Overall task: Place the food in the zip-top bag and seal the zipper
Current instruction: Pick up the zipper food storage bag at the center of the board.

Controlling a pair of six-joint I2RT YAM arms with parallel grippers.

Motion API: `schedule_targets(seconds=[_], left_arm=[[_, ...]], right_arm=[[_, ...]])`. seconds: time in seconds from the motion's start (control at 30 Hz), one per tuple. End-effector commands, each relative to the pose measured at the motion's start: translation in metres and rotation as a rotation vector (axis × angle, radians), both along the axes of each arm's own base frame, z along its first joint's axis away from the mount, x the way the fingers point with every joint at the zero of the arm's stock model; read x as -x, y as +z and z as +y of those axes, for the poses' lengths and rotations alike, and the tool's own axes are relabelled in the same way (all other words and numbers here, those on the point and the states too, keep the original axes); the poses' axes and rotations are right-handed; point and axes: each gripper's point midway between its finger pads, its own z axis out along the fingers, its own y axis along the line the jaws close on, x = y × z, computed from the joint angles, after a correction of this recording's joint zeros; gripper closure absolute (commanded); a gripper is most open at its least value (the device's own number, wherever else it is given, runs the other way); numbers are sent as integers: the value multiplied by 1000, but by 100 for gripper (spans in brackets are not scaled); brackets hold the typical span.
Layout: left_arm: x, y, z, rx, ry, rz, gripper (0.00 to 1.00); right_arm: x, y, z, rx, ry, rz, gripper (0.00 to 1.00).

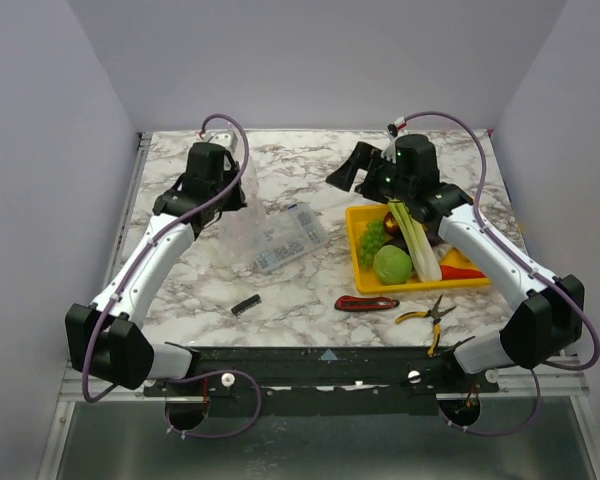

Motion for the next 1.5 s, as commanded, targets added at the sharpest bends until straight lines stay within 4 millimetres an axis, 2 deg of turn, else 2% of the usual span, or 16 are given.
schedule_targets(seconds=[0.0,0.17,0.37,0.57,0.83,1.03,1.13,1.17,1.23,1.27,1.33,1.4,1.47], left_arm=[[22,17,-34,-35,-187,-111,100],[38,22,-56,-30,-256,-140,100],[45,15,-75,-5,-313,-113,100],[50,14,-85,-10,-350,-108,100],[52,12,-91,-10,-373,-98,100],[56,15,-96,7,-398,-104,100],[57,14,-98,12,-406,-99,100],[58,14,-99,17,-411,-98,100],[59,16,-103,32,-426,-99,100],[61,18,-104,43,-435,-99,95],[66,23,-106,75,-437,-98,70],[76,34,-106,125,-436,-109,52],[92,47,-107,190,-454,-110,46]], right_arm=[[-27,21,14,-108,-84,-3,0],[-55,23,38,-122,-128,-30,0],[-82,10,82,-156,-84,-30,0],[-110,0,107,-133,-61,-60,2],[-119,-9,142,-100,-2,-102,6],[-128,-16,153,-92,36,-142,29],[-128,-15,162,-107,83,-153,54],[-128,-13,165,-112,99,-166,57],[-126,-5,168,-130,131,-205,78],[-124,-1,169,-132,142,-227,87],[-117,9,167,-137,166,-284,99],[-108,23,163,-147,196,-371,100],[-98,36,156,-143,212,-430,100]])
